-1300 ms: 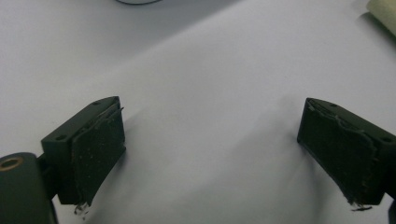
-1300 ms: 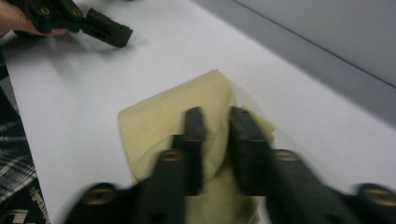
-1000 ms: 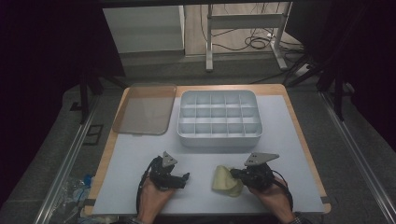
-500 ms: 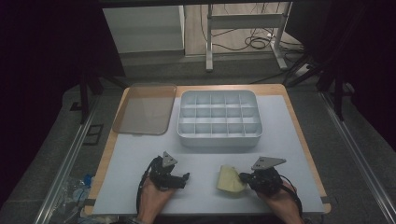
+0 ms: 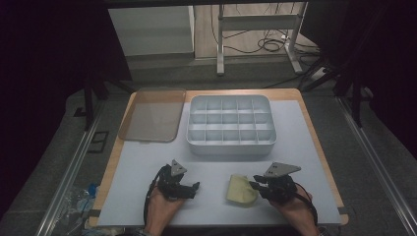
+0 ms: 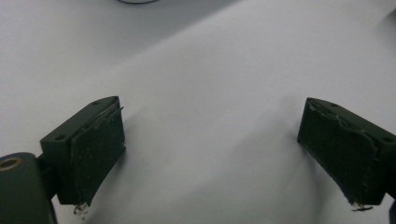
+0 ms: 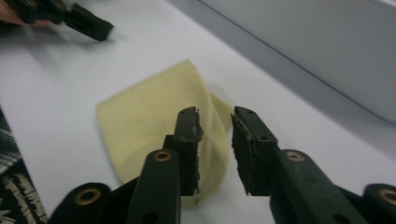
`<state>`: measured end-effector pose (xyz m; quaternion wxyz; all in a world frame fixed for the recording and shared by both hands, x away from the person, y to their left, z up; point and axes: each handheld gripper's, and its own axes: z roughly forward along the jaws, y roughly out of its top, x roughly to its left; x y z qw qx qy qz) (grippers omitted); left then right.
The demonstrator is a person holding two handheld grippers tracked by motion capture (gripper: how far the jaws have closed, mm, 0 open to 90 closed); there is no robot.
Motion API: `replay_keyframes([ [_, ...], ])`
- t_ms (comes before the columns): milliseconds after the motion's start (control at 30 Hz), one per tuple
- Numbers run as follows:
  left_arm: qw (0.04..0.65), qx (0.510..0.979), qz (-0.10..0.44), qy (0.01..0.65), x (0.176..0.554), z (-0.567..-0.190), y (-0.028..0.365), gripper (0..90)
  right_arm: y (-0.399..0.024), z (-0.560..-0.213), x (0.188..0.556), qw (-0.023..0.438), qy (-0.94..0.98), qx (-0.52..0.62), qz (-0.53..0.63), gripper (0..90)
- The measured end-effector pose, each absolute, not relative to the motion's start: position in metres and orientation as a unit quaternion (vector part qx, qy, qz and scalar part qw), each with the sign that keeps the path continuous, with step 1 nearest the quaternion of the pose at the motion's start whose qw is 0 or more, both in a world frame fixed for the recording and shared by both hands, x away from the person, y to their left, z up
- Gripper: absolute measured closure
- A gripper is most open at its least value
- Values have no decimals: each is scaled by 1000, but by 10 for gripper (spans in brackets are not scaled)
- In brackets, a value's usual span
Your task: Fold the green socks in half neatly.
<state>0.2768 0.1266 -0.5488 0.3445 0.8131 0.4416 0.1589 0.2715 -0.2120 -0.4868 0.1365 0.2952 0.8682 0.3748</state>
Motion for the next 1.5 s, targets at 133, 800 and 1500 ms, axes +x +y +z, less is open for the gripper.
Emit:
replay_keyframes([
  [133,344,813,159,441,277,-549,127,71,-203,-484,270,127,871,280,383,787],
  [800,345,813,159,442,277,-549,127,71,-205,-516,270,93,882,277,369,808],
  [1500,343,809,161,449,277,-547,126,84,-205,-516,280,121,881,277,365,650],
])
